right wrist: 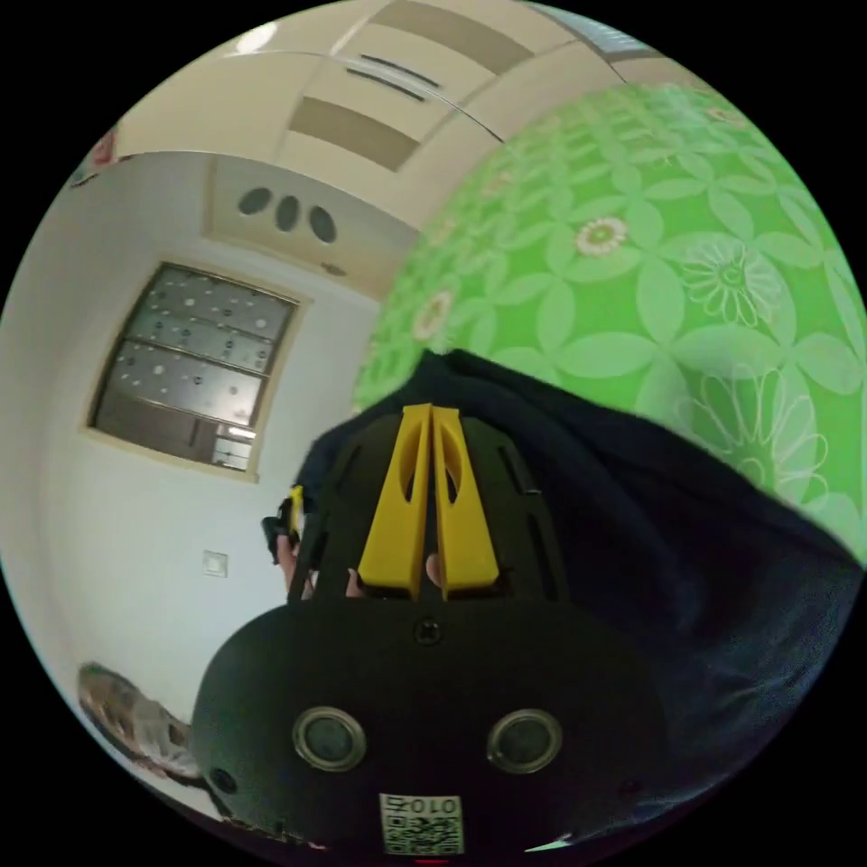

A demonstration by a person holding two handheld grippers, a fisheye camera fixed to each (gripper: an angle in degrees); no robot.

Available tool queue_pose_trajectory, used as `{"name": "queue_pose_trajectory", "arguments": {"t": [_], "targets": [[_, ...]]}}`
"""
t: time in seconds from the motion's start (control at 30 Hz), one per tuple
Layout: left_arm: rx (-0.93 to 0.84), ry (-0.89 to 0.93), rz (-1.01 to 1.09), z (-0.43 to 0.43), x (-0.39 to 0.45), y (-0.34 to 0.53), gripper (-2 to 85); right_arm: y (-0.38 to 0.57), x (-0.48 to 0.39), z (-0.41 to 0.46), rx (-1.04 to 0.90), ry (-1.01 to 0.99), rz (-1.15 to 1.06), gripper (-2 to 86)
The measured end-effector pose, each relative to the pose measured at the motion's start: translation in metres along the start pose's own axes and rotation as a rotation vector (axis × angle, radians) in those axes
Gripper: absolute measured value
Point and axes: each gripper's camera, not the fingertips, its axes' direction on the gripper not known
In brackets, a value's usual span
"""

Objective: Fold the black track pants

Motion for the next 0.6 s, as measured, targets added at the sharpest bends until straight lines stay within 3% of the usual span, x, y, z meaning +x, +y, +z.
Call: {"name": "queue_pose_trajectory", "arguments": {"t": [0.03, 0.1, 0.23, 0.33, 0.47, 0.6], "targets": [[-0.003, -0.007, 0.0, 0.0, -0.001, 0.0, 10.9, -0.008, 0.012, 0.01, -0.088, 0.095, 0.061, 1.2], [-0.012, -0.019, 0.01, -0.003, -0.006, -0.004, 10.8, -0.008, 0.021, 0.006, -0.078, 0.072, 0.014, 1.0], [-0.028, -0.025, 0.03, 0.001, -0.007, -0.009, 10.9, 0.001, 0.053, -0.019, 0.035, -0.116, 0.105, 1.2], [-0.022, -0.031, 0.032, 0.007, -0.001, -0.011, 10.9, 0.009, 0.051, -0.036, 0.13, -0.046, 0.13, 1.5], [-0.007, -0.027, 0.066, 0.01, 0.013, -0.015, 10.7, 0.035, 0.035, -0.05, 0.086, -0.283, 0.006, 1.8], [-0.033, -0.034, 0.095, 0.019, 0.024, -0.025, 10.5, 0.1, 0.012, -0.092, 0.027, -0.274, -0.086, 2.0]]}}
